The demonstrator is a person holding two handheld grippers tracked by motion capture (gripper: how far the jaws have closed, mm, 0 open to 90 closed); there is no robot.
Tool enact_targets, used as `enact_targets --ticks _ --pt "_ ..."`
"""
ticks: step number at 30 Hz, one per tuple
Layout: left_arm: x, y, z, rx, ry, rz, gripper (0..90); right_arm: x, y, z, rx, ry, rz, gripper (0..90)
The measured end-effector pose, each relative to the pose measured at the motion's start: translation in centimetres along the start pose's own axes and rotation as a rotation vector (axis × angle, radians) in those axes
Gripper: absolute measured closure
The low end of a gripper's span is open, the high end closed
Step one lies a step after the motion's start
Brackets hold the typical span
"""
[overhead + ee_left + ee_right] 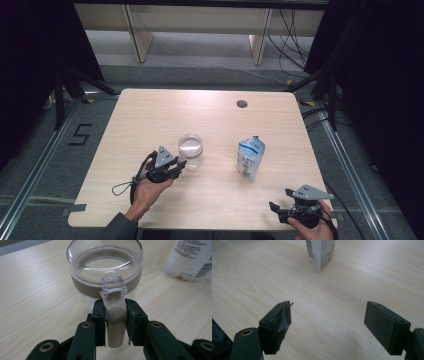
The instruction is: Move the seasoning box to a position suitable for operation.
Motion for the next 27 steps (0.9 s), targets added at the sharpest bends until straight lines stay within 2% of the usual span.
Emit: enact_targets --ticks 1,4,11,13,15,18,23,25,26,27 --pt "0.0 0.0 0.0 0.000 0.000 0.000 71.6 0.0 0.0 0.0 0.000 0.000 0.000 22.5" --pt "0.0 -0.2 0.0 0.037 -0.013 -0.006 72.1 0.0 0.0 0.0 0.000 0.000 -0.001 22.5" --pt "0.0 -0.8 0.0 0.066 -0.016 0.011 72.4 0.0 0.0 0.0 0.005 -0.006 -0.001 22.5" --pt "0.1 -1.1 -0.2 0.101 -0.010 0.031 72.4 0.0 0.0 0.0 0.005 -0.005 0.000 22.5" --pt "0.0 -1.3 -0.1 0.106 -0.024 0.022 72.4 0.0 0.0 0.0 0.002 0.001 -0.001 22.5" --pt "-0.2 -1.7 -0.2 0.139 -0.045 0.037 72.4 0.0 -0.1 0.0 0.007 -0.005 -0.001 22.5" --pt "0.1 -2.9 -0.3 0.202 -0.044 0.028 72.5 0.0 0.0 0.0 0.003 -0.002 0.000 22.5" --pt "0.1 -3.1 -0.3 0.209 -0.042 0.036 72.5 0.0 -0.1 0.0 0.005 0.000 -0.004 22.5" --pt "0.1 -3.6 -0.3 0.234 -0.048 0.046 72.5 0.0 0.0 -0.1 0.002 0.000 0.001 22.5" --pt "0.1 -3.6 -0.3 0.234 -0.048 0.046 72.5 0.0 0.0 0.0 0.003 0.000 0.000 22.5"
Point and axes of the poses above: each handheld gripper's, and its own axes: z roughly forward along the jaws, x roughly out of its underside, y roughly to its left, the point moved 10 cm from there along z, roughly forward along the jaws, and after that the axes turned 5 degrees about -y, right-handed, at the moved point
